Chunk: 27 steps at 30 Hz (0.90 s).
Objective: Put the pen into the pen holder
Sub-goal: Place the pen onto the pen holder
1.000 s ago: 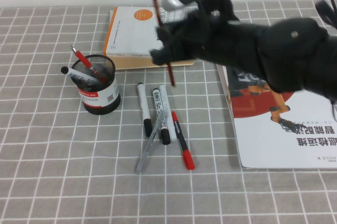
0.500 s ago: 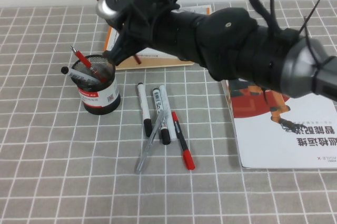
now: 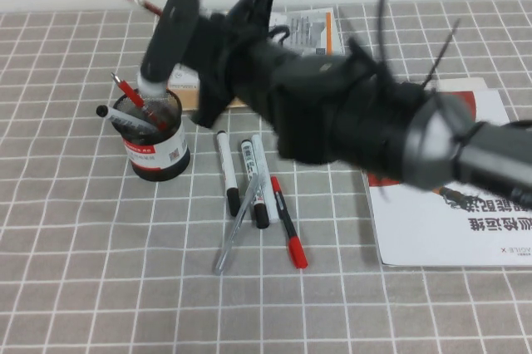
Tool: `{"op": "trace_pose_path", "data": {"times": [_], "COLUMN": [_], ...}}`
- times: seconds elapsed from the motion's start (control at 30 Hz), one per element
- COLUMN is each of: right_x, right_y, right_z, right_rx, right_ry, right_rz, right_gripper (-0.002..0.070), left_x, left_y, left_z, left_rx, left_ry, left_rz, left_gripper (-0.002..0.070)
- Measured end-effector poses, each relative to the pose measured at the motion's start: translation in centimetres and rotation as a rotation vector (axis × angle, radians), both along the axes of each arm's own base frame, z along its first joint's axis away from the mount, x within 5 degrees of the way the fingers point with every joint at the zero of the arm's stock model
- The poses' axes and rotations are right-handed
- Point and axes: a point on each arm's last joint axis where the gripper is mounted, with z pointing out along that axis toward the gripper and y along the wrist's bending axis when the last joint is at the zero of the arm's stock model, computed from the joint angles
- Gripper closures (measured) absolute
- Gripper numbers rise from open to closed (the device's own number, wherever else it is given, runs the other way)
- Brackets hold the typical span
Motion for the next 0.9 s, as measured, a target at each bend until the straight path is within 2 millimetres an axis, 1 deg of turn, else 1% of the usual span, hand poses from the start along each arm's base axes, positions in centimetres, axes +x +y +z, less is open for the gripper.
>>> {"op": "trace_pose_path", "data": {"times": [0.13,0.23,0.3,0.37,0.47,0.53,0.6,0.63,0.7,0.77,0.83,0.9], "right_x": [-0.5,-0.3,-0.2,-0.2,-0.5,-1.1,-2.0,-2.3,-3.4,-4.1,-4.7,-5.8], "right_y": [0.0,-0.6,-0.9,-0.9,0.0,1.4,3.0,3.5,4.8,5.2,5.3,5.1], "right_z": [-2.2,-3.5,-3.6,-3.6,-3.1,-2.4,-1.3,-0.7,0.7,2.5,4.1,5.7], "right_rx": [-0.357,-0.472,-0.459,-0.384,-0.163,0.029,0.203,0.268,0.429,0.541,0.519,0.386], "right_ry": [-0.084,-0.079,-0.065,-0.042,0.017,0.086,0.168,0.202,0.314,0.423,0.512,0.633], "right_rz": [-0.156,-0.268,-0.314,-0.335,-0.28,-0.159,0.025,0.106,0.306,0.48,0.636,0.789], "right_gripper": [0.0666,0.0666,0.0666,0.0666,0.0666,0.0666,0.0666,0.0666,0.0666,0.0666,0.0666,0.0666], "left_x": [0.0,0.0,0.0,0.0,0.0,0.0,0.0,0.0,0.0,0.0,0.0,0.0], "left_y": [0.0,0.0,0.0,0.0,0.0,0.0,0.0,0.0,0.0,0.0,0.0,0.0], "left_z": [0.0,0.0,0.0,0.0,0.0,0.0,0.0,0.0,0.0,0.0,0.0,0.0], "left_rx": [0.0,0.0,0.0,0.0,0.0,0.0,0.0,0.0,0.0,0.0,0.0,0.0], "left_ry": [0.0,0.0,0.0,0.0,0.0,0.0,0.0,0.0,0.0,0.0,0.0,0.0], "left_rz": [0.0,0.0,0.0,0.0,0.0,0.0,0.0,0.0,0.0,0.0,0.0,0.0], "left_gripper": [0.068,0.068,0.068,0.068,0.068,0.068,0.068,0.068,0.068,0.068,0.068,0.068]}}
